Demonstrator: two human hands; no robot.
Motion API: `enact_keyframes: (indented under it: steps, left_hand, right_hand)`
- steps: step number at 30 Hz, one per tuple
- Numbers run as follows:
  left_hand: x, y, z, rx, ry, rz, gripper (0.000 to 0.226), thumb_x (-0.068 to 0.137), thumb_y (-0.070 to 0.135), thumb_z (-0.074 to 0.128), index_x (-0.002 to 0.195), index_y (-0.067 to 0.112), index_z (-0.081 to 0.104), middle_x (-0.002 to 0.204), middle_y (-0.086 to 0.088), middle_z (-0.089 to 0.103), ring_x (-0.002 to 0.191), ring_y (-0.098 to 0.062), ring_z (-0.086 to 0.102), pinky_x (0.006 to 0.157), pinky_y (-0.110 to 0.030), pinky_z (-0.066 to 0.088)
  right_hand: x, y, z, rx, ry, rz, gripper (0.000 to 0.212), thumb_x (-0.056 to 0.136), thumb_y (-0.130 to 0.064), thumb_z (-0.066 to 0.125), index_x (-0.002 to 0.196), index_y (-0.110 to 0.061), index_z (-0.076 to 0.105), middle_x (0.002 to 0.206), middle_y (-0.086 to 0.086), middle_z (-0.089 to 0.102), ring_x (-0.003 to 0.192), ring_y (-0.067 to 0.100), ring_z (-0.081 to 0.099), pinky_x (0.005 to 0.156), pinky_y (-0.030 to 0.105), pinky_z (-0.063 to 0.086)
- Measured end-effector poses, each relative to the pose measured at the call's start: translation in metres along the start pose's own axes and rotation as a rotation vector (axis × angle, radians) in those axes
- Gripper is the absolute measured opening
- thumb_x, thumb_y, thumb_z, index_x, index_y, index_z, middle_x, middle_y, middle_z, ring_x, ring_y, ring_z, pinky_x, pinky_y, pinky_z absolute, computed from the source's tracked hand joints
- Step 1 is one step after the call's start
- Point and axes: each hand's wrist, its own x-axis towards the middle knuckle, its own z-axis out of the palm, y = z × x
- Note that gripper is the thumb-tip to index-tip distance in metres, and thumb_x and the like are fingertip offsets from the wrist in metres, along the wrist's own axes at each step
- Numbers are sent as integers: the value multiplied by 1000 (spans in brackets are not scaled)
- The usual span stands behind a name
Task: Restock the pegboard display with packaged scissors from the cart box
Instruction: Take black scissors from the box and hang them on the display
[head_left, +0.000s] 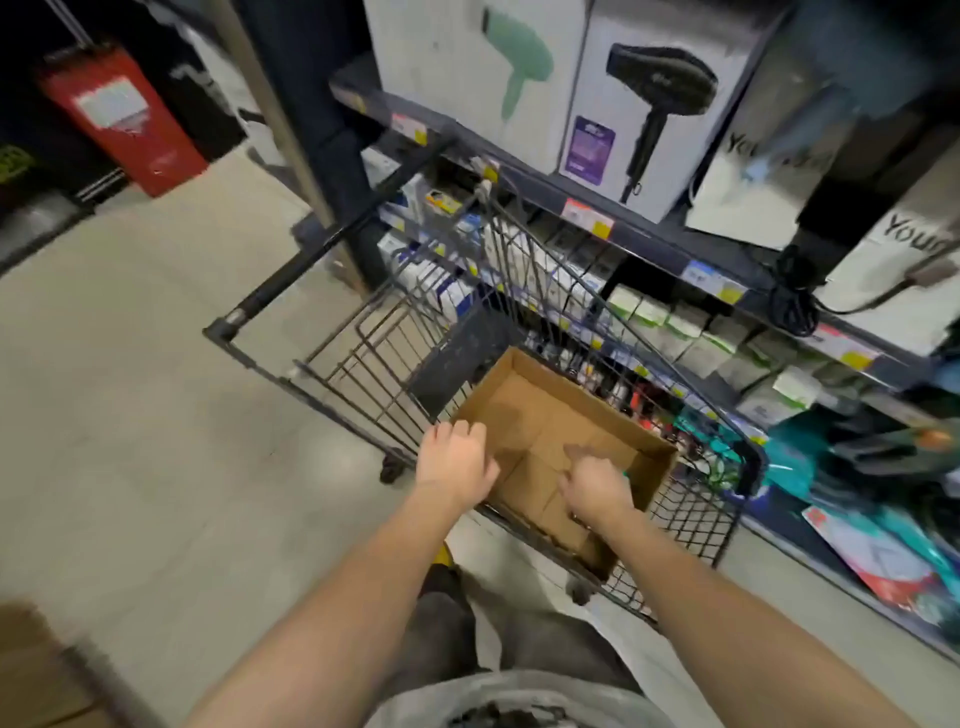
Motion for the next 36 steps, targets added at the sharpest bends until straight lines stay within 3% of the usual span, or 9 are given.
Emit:
enact_keyframes:
  steps: [6, 12, 19, 22, 26, 29, 31, 34, 36]
  left_hand:
    - [63, 7, -1, 94, -93, 253, 43, 94, 47, 47, 126, 19, 59, 123, -8, 66, 118, -31, 59, 103, -43, 42]
    - [104, 44, 19, 175, -230, 407, 46, 97, 47, 49, 132, 18, 54, 126, -10, 66, 121, -32, 58, 102, -44, 44]
    - [119, 89, 65, 194, -399, 388, 50, 102, 42, 45, 145, 18, 47, 137, -10, 59, 130, -31, 53, 109, -44, 40]
    - [131, 107, 90, 230, -474, 387, 49, 102, 47, 47, 142, 20, 49, 132, -9, 60, 125, -30, 55, 103, -47, 48]
    - [157, 129, 121, 215, -513, 353, 43, 100, 46, 47, 134, 21, 50, 130, -10, 61, 124, -32, 53, 105, -45, 43]
    - [174, 143, 149, 173, -521, 345, 36, 100, 45, 47, 125, 21, 55, 121, -7, 63, 119, -30, 55, 98, -43, 45]
    - [185, 151, 172, 151, -513, 350, 34, 100, 46, 48, 124, 22, 53, 117, -5, 62, 112, -26, 58, 85, -39, 45]
    - [199, 164, 205, 112, -517, 326, 41, 102, 50, 49, 129, 19, 52, 121, -5, 61, 97, -20, 54, 75, -33, 36]
    - [203, 172, 225, 147, -526, 309, 48, 102, 53, 50, 134, 17, 50, 126, -6, 61, 103, -22, 57, 78, -35, 39]
  right_hand:
    - [0, 19, 0, 142, 33, 294, 45, 97, -28, 58, 139, -15, 56, 130, 17, 66, 116, 37, 66, 89, 40, 55]
    - [14, 57, 25, 263, 77, 521, 41, 99, -39, 54, 133, -18, 61, 122, 12, 66, 104, 31, 68, 81, 36, 54]
    - [43, 97, 39, 348, 23, 514, 35, 99, -33, 52, 134, -27, 55, 122, 8, 62, 106, 28, 64, 93, 42, 55]
    - [58, 113, 49, 339, -7, 530, 37, 100, -30, 54, 136, -27, 52, 128, 5, 59, 113, 26, 61, 100, 45, 53]
    - [85, 132, 67, 327, -30, 517, 46, 99, -28, 57, 143, -29, 43, 136, 3, 56, 117, 25, 61, 99, 43, 54]
    - [99, 141, 81, 335, 21, 522, 53, 100, -26, 59, 149, -30, 40, 150, 3, 52, 134, 24, 55, 107, 46, 51]
    - [107, 147, 89, 331, 76, 522, 54, 101, -27, 59, 152, -28, 42, 157, 0, 47, 144, 21, 47, 113, 45, 46]
    - [115, 156, 100, 360, 136, 510, 55, 101, -28, 58, 154, -24, 43, 159, -1, 46, 144, 22, 47, 113, 45, 46]
    - [120, 158, 106, 377, 190, 500, 54, 100, -25, 60, 152, -20, 46, 156, 2, 50, 140, 26, 52, 109, 46, 50]
